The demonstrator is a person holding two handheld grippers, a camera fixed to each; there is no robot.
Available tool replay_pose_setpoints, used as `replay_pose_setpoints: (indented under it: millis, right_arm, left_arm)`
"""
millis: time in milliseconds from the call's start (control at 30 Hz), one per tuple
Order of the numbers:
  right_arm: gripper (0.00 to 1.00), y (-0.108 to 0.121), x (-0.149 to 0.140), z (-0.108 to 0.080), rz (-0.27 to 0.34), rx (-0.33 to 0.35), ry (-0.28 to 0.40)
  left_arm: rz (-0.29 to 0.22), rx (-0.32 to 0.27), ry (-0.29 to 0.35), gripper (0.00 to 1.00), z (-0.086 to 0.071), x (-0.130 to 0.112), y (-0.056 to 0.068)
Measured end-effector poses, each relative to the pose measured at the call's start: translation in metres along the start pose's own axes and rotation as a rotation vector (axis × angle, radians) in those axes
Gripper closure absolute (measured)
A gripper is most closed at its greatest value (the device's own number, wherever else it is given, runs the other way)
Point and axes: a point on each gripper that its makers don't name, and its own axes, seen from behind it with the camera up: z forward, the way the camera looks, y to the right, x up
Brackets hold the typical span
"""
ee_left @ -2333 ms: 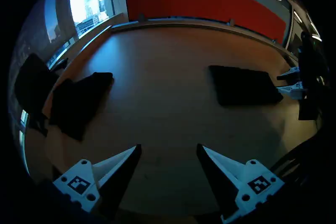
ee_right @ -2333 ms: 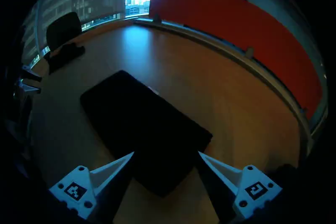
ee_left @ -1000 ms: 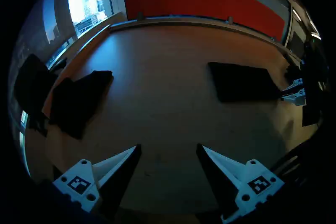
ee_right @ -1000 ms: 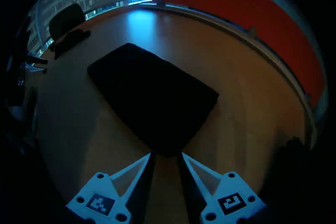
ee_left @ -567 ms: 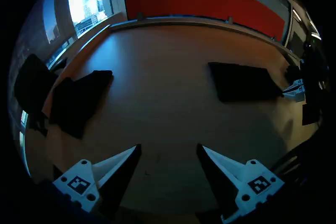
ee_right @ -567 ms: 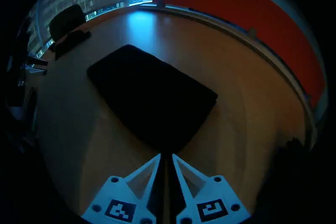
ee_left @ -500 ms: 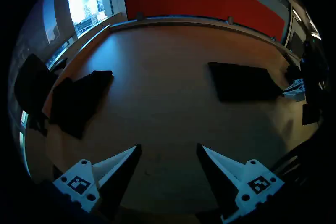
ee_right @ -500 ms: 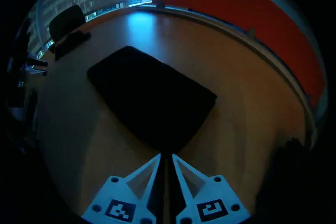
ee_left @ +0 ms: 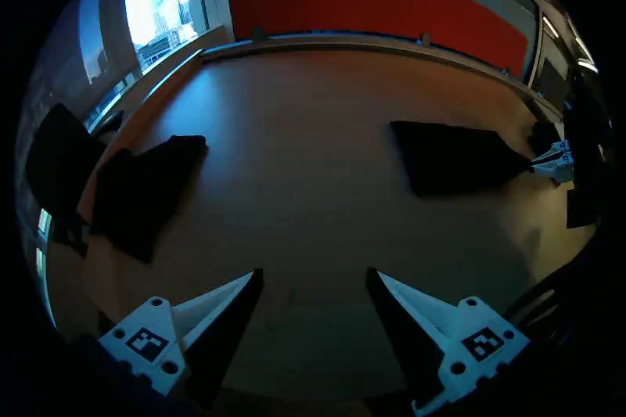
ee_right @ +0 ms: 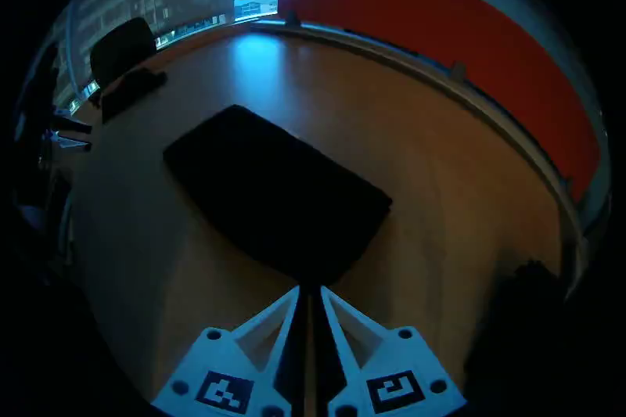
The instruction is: Fold towel
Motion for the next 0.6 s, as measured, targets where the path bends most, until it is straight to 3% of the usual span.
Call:
replay_pose_setpoints:
  millis: [233,600]
  right_arm:
    - [0.97,0.000,0.010,-0.007,-0.017,-0.001,0.018]
    - [0.97,-0.005,0.063,-0.015,-0.094,-0.007,0.092]
  left_arm:
    - [-0.008,-0.002,0.006,0.03,-0.001,0.001,-0.001]
    - [-0.017,-0.002,0.015,0.03,-0.005,0.004,-0.004]
